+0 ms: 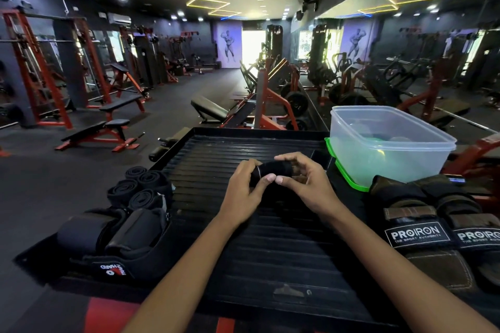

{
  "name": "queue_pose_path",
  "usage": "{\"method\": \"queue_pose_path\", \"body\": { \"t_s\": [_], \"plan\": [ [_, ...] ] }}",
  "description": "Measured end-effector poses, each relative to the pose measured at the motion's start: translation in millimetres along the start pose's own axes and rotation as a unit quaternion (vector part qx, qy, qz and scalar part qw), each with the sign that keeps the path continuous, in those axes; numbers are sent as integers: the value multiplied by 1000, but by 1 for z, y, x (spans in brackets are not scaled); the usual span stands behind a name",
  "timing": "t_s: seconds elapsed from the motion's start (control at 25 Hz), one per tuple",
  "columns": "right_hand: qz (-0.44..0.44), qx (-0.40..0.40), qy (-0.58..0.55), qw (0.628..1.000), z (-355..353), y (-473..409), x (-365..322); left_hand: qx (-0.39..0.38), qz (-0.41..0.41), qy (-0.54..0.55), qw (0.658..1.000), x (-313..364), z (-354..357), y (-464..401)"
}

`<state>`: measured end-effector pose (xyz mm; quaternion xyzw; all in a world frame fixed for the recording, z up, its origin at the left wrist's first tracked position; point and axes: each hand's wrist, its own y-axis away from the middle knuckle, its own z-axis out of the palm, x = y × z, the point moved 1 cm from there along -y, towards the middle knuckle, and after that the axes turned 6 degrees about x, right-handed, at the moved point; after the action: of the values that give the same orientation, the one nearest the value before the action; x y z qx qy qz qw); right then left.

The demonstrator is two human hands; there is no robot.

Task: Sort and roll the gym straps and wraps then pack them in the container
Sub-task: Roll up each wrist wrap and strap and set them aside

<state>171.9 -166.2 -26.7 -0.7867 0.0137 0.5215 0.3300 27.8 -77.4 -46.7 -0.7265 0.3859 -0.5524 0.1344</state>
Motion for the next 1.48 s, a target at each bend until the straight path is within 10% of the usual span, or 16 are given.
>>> {"method": "queue_pose_path", "body": {
  "t_s": [0.96,1.48],
  "plan": [
    [70,90,-97,989,0,-1,9,-3,-16,57,998,0,-2,-2],
    [40,-25,-108,993,-5,-2,11,0,-32,82,996,5,-7,-2]
  ]
}}
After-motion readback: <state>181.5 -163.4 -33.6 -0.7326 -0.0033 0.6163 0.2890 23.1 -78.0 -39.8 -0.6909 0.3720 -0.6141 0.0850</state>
